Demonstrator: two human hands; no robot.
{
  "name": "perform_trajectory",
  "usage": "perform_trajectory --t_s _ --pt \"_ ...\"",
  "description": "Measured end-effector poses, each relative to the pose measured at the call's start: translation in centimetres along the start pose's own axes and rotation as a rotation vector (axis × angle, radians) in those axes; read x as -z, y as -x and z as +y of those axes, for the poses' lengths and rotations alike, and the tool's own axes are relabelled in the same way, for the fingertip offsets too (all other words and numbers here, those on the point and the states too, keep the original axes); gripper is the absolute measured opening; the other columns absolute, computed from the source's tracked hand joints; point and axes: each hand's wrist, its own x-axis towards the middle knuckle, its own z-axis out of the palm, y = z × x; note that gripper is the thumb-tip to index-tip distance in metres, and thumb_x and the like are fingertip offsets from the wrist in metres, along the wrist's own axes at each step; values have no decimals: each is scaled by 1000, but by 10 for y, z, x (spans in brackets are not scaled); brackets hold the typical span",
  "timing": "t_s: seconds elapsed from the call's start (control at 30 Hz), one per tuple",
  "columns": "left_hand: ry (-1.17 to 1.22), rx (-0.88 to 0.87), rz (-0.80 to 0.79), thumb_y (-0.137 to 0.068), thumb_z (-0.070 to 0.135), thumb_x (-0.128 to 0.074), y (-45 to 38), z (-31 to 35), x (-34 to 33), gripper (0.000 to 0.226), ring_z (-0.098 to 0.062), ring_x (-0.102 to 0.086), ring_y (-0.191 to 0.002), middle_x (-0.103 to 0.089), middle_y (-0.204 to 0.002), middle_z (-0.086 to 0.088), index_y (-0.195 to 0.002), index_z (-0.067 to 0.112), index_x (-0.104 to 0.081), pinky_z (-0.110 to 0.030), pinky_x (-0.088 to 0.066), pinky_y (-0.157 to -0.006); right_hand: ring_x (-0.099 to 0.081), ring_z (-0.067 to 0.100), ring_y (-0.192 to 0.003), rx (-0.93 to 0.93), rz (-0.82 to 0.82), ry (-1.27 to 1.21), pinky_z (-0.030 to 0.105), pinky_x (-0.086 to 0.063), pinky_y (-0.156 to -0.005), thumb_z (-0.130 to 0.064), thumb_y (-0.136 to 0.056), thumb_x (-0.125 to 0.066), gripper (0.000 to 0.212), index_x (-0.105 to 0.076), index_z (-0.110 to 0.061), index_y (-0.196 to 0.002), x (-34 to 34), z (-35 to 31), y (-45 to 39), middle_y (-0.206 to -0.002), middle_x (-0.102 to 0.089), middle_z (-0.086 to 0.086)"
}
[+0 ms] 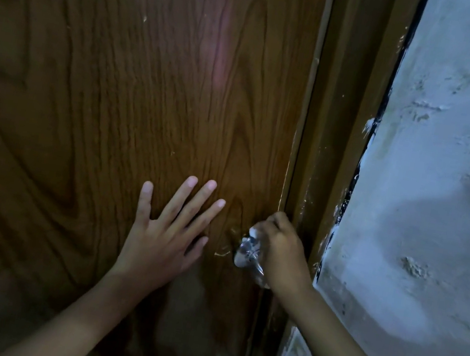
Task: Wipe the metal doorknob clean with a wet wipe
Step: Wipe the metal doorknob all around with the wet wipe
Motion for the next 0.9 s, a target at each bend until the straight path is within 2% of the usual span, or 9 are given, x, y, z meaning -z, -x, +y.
perform_trajectory --t_s 0.07,0.17,0.27,0.4,0.5,0.6,0.7,0.83,0.9 --pt "-9 -4 1 -89 47 -26 1 0 0 61 -27 -19 -138 -18 -152 -5 -144 21 -22 -61 -1 -108 -51 23 -102 10 17 4 30 -44 -85 -8 -80 -60 29 -58 -9 -109 -4 -4 3 -116 -48 8" --pt "-8 -6 1 -89 47 -25 2 0 0 62 -28 -17 -139 -18 -153 -6 -145 20 -20 -61 0 -109 -47 24 -104 159 -53 51 31 -38 -84 -14 -91 -44 24 -56 -9 -111 -15 -14 14 -113 -48 9" --pt "8 -8 8 -89 48 -27 1 -1 -1 63 -27 -16 -139 -21 -152 -5 -145 20 -20 -61 -1 -109 -46 30 -105 242 -100 133 37 -37 -87 -14 -93 -41 25 -56 -6 -111 -15 -16 15 -114 -50 14" --pt "28 -10 12 -89 47 -27 1 -2 0 62 -28 -17 -139 -21 -152 -7 -144 20 -23 -60 -2 -109 -44 30 -106 86 -89 98 36 -39 -85 -6 -81 -58 28 -57 -6 -109 -2 -2 2 -117 -47 13" --pt "35 -12 20 -88 50 -27 0 -2 -1 63 -28 -18 -138 -17 -152 -7 -144 20 -22 -60 -4 -108 -45 35 -106 -47 -42 23 39 -40 -88 2 -83 -52 22 -59 0 -104 1 5 -3 -114 -49 20" --pt "24 -18 28 -89 54 -24 0 -1 -2 65 -28 -18 -138 -13 -152 -5 -144 20 -21 -59 -4 -108 -48 31 -102 134 -57 103 31 -37 -79 -3 -81 -57 24 -59 -4 -105 -5 -4 6 -110 -50 15" --pt "-9 -24 38 -89 52 -24 1 -1 -4 64 -27 -18 -138 -12 -152 -4 -145 20 -20 -59 -4 -109 -50 31 -101 292 -84 186 33 -40 -77 -6 -82 -56 24 -59 -6 -106 -10 -10 13 -110 -53 15" --pt "10 -24 47 -89 50 -27 2 -1 -4 63 -27 -20 -137 -16 -152 -5 -144 20 -22 -58 -5 -109 -48 26 -104 79 -86 79 26 -36 -80 -3 -75 -62 31 -60 -8 -105 -2 6 0 -114 -50 9" --pt "15 -22 49 -89 50 -27 2 -1 -3 63 -27 -20 -137 -15 -152 -5 -144 20 -23 -58 -5 -109 -54 24 -97 -39 -56 0 21 -37 -76 2 -76 -58 24 -63 -7 -97 2 15 -4 -107 -55 9"
